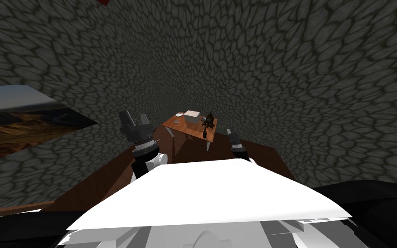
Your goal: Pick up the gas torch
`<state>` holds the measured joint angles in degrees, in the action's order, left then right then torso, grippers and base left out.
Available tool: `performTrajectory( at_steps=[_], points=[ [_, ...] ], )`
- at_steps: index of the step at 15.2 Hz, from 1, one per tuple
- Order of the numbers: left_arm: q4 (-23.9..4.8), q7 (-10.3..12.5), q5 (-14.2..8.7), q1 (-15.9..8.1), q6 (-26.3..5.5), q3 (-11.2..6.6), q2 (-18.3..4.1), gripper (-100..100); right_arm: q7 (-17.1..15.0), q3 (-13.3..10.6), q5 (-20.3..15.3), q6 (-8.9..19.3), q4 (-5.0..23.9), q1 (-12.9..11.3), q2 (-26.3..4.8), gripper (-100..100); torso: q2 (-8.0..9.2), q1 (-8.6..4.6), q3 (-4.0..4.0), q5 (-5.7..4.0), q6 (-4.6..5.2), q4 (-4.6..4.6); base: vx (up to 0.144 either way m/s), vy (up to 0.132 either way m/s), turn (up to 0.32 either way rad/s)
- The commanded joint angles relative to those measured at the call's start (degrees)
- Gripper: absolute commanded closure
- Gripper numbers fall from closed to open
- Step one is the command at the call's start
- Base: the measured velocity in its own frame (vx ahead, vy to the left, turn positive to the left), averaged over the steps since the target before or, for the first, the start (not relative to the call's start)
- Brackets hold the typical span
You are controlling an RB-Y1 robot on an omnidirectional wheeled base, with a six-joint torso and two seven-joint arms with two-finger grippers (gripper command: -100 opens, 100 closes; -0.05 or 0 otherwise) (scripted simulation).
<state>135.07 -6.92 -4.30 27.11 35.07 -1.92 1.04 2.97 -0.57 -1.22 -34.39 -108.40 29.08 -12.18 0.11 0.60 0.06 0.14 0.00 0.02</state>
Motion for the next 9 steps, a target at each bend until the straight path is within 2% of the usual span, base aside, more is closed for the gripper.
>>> performTrajectory(
  at_steps=[1,3,4,6,7,9],
  points=[
    [0.00,0.00,0.00,0.00,0.00,0.00,0.00,0,1.55,0.49,0.97,-0.74,2.86,0.16,-1.09,-100,0.00,0.00,0.00,0.00,0.00,0.00,-0.038,0.139,-0.005],
    [0.00,0.00,0.00,0.00,0.00,0.00,0.00,0,1.55,0.49,0.97,-0.74,4.33,0.16,-1.09,-100,0.06,0.02,0.03,0.00,0.00,0.01,-0.040,0.128,-0.011],
    [0.00,0.00,0.00,0.00,0.00,0.00,0.00,0,3.16,0.81,1.71,-1.51,6.48,0.12,-1.76,-100,0.04,-0.07,0.03,-0.01,0.00,0.01,-0.013,0.139,-0.001],
    [0.00,0.00,0.00,0.00,0.00,0.00,0.00,0,3.16,0.81,1.71,-1.51,7.97,0.12,-1.76,-100,-0.01,0.03,-0.01,0.00,0.00,0.00,-0.018,0.132,-0.011],
    [0.00,0.00,0.00,0.00,0.00,0.00,0.00,0,4.88,1.17,2.46,-2.30,10.08,0.05,-2.38,-100,-0.03,-0.05,-0.01,-0.01,0.00,0.00,-0.006,0.139,0.001],
    [0.00,0.00,0.00,0.00,0.00,0.00,0.00,0,4.88,1.17,2.46,-2.30,11.71,0.05,-2.38,-100,-0.08,0.01,-0.04,0.00,0.00,-0.01,-0.003,0.130,-0.010]
  ],
)
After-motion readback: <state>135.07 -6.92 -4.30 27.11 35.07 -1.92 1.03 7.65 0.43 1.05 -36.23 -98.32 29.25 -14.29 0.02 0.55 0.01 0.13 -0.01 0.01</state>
